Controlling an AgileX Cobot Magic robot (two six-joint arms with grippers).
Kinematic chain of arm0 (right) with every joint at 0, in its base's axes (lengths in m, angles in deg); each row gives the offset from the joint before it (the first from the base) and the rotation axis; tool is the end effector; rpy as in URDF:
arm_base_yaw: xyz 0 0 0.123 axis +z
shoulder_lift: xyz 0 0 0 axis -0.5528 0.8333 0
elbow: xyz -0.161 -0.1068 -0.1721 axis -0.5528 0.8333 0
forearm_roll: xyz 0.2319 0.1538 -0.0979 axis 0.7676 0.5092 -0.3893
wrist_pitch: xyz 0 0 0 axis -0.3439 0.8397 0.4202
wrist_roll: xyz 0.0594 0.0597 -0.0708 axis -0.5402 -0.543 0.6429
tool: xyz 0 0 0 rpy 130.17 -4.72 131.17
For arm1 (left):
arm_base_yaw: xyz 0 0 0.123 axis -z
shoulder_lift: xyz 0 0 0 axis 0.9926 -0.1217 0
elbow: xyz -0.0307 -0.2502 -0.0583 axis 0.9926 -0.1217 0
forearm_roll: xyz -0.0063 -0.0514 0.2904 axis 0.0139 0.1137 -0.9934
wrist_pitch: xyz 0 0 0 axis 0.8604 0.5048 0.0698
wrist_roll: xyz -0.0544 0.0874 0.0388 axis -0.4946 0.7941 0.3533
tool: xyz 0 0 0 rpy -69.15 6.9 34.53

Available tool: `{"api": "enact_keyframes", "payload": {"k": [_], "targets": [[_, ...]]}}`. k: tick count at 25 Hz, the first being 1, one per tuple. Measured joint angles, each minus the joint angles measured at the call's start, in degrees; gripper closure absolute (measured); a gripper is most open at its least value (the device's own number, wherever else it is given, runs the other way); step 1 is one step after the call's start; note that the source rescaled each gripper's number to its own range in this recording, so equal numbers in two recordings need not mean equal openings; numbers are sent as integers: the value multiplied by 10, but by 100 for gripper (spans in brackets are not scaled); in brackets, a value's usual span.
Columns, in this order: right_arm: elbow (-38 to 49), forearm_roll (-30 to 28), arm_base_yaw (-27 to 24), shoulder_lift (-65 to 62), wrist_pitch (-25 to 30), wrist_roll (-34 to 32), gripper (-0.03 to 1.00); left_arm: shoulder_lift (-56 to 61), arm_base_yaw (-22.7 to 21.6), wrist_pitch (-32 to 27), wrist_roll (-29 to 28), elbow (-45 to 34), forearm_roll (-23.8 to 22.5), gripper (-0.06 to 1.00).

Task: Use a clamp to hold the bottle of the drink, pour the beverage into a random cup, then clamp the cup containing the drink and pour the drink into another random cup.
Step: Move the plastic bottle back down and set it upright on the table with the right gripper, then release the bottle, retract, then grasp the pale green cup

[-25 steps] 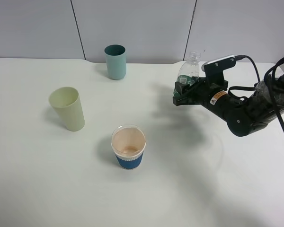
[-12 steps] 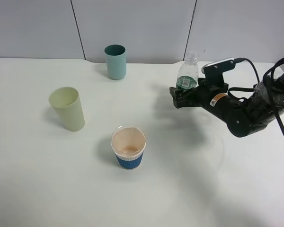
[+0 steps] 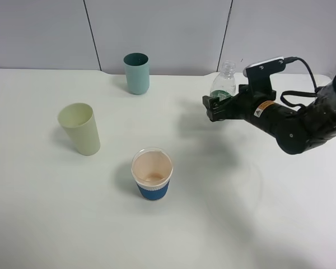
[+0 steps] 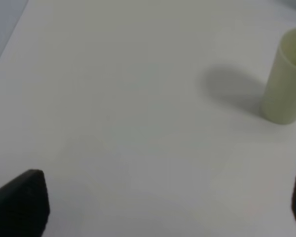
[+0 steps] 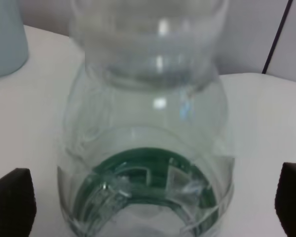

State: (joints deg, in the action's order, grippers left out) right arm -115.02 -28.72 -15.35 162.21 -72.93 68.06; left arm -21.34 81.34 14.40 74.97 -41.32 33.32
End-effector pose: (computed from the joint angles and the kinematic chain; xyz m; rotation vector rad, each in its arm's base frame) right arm 0.3354 0.1128 0.0432 -0.4086 1.8236 0.1666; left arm 0.0765 0.0093 0.2914 -0.0922 2.0239 0.0698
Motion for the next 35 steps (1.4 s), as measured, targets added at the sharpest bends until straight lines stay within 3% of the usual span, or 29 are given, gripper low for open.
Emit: {"api": "enact_keyframes", "payload": {"k": [8,13,17,21,28,35], "targets": [[1,0,0,-119,108,-6,0,0,0,0,0,0,0,-6],[2,7,0,-207,207,-3,0,0,0,0,0,0,0,-6],[2,59,-3,-284,251,45,0,0,0,0,0,0,0,-6],[2,74,-28,-359,279,91,0,0,0,0,0,0,0,-6],[2,25,-145,-506,384,100,0,0,0,0,0,0,0,-6],[2,-2,-283,-651,520,37,0,0,0,0,0,0,0,-6]]}}
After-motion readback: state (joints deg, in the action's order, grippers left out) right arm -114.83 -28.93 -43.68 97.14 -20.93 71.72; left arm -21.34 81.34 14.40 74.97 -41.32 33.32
